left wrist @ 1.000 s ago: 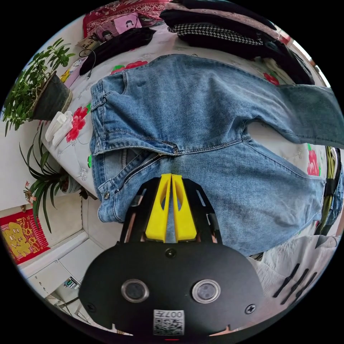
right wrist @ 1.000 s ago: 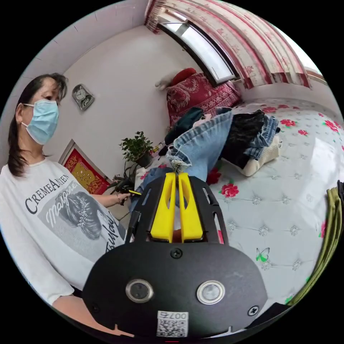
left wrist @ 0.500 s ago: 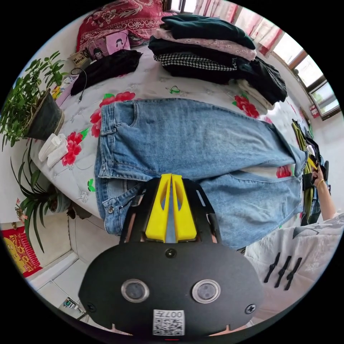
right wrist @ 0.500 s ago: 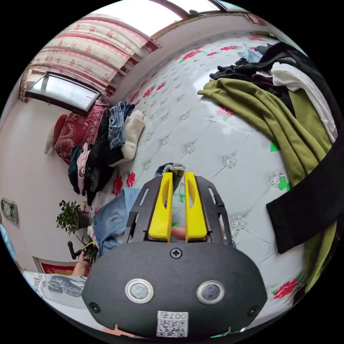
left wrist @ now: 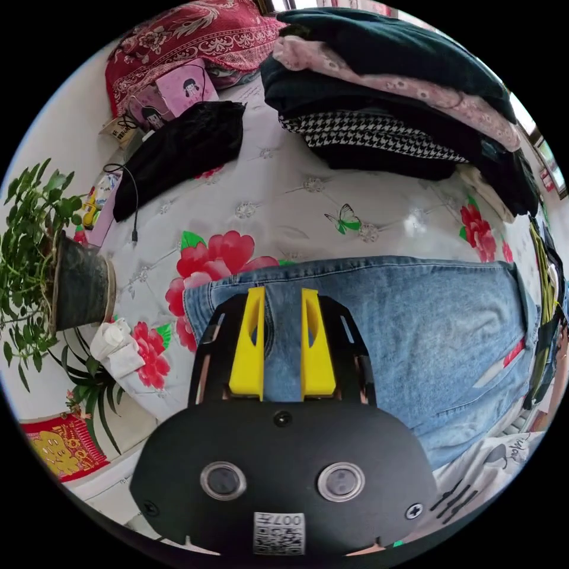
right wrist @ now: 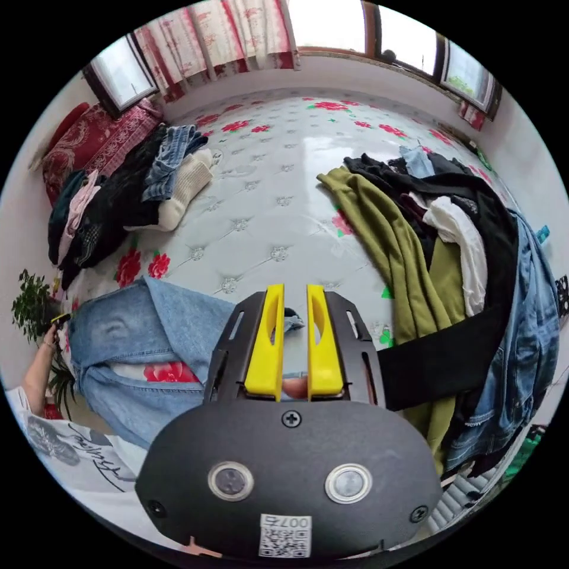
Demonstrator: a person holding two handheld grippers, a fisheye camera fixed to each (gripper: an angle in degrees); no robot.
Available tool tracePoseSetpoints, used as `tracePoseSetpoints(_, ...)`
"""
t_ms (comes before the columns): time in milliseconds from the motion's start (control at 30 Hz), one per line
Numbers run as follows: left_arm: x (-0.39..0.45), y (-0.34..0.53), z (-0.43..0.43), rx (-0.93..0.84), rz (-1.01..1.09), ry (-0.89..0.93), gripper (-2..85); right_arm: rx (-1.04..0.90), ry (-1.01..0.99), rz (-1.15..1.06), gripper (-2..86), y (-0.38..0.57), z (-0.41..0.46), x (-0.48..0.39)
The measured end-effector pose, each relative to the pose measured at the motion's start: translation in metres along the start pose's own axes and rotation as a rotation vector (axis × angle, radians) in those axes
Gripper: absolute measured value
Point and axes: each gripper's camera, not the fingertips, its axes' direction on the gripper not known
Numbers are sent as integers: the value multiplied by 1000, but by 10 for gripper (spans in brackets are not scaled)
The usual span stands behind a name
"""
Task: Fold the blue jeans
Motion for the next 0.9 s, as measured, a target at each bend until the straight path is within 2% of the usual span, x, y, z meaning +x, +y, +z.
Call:
tracePoseSetpoints(67, 3, -14, 27, -84, 37, -58, 92, -52, -109, -146, 48, 3, 8, -37)
tracePoseSetpoints(133, 4, -14, 33, -60, 64, -74, 73, -132, -213, -303, 51, 14, 33, -92)
tracePoseSetpoints(267, -5, -12, 37, -77, 68, -29, 2, -328, -166, -488, 48, 30, 96, -158)
tracePoseSetpoints(300, -7, -9, 36, -81, 86, -32, -4, -390, -92, -522, 41, 32, 116, -168)
tracePoseSetpoints(400, -20, 1, 23, -46, 78, 4, -8, -353, -24, -513, 11, 15, 109, -167)
tracePoseSetpoints(500, -60, 34, -28, 132, -30, 139, -9, -239, 10, -494, 2, -8, 73, -152)
tracePoseSetpoints(600, -80, 69, -71, 253, -45, 176, -9, -80, 11, -491, -1, -25, 16, -137)
tracePoseSetpoints(733, -113, 165, -152, 473, -80, 219, -9, 144, 5, -593, -2, -7, -73, -129)
tracePoseSetpoints(833, -124, 255, -194, 597, -82, 244, -9, 202, 29, -659, -2, 29, -117, -123)
tracePoseSetpoints(900, -125, 310, -203, 610, -107, 242, -9, 206, 27, -681, -2, 57, -131, -117)
